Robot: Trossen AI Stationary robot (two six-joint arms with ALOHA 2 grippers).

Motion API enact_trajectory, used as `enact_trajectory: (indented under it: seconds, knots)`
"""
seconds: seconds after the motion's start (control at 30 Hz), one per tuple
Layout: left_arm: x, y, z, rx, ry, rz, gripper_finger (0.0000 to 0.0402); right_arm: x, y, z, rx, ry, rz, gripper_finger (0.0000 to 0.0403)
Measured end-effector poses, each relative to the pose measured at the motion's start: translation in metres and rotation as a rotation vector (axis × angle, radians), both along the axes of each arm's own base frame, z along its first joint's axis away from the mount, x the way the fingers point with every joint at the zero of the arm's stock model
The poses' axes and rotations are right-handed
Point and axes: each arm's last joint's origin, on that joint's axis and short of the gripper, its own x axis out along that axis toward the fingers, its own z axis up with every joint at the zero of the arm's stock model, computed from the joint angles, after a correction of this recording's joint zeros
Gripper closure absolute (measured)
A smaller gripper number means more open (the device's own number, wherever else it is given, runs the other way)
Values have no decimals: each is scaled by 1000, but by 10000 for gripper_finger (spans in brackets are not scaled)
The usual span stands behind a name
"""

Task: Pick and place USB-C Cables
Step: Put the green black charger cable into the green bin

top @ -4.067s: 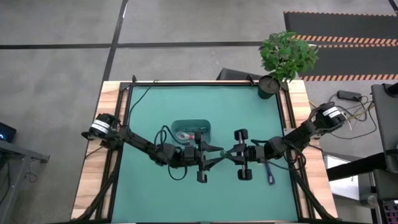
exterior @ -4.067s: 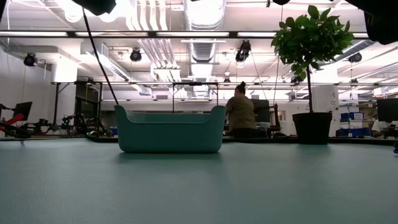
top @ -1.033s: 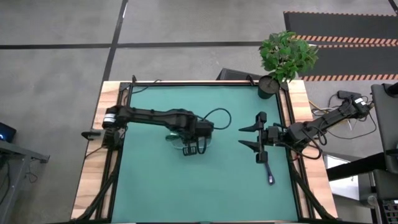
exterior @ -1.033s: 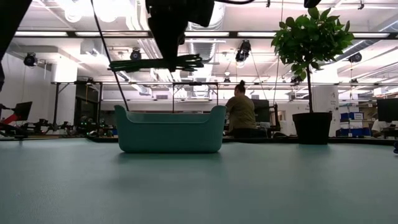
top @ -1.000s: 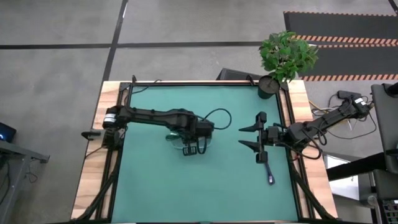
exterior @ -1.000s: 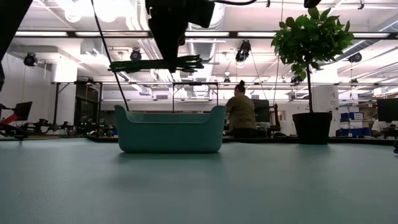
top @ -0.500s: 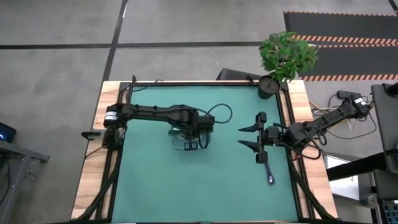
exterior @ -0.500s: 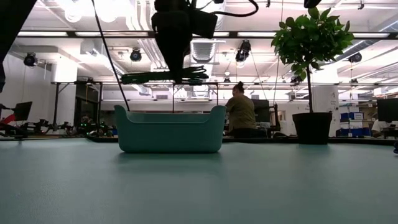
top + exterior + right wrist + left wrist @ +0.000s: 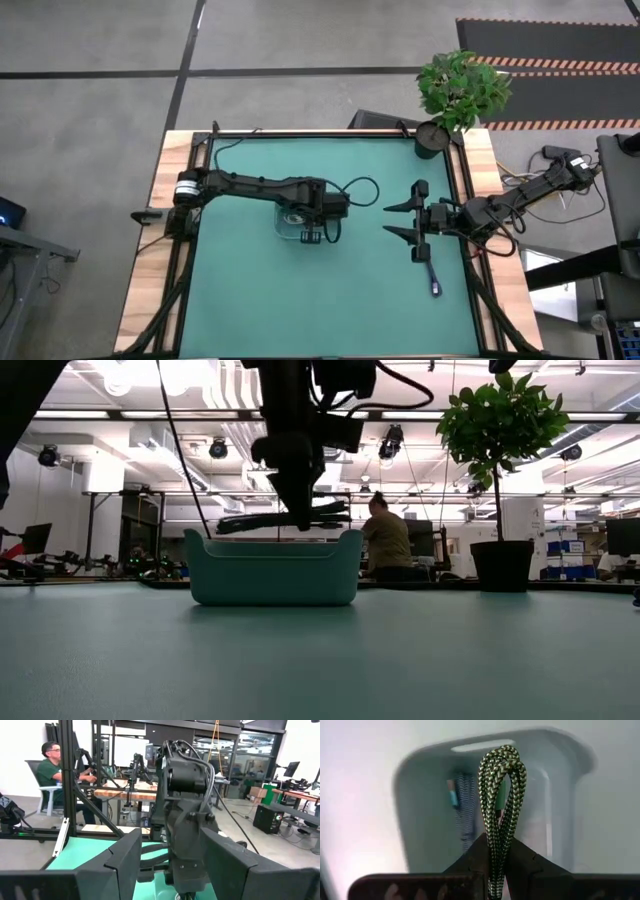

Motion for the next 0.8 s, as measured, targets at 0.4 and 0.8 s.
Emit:
enact_trajectory:
  seconds: [0.4,0.8]
  knots:
    - [2,9,-10,37,-28,-13,378,0,0,0,0,-1,0,213]
    - [-4,13,-27,59,10,28,378,0,0,0,0,0,0,213]
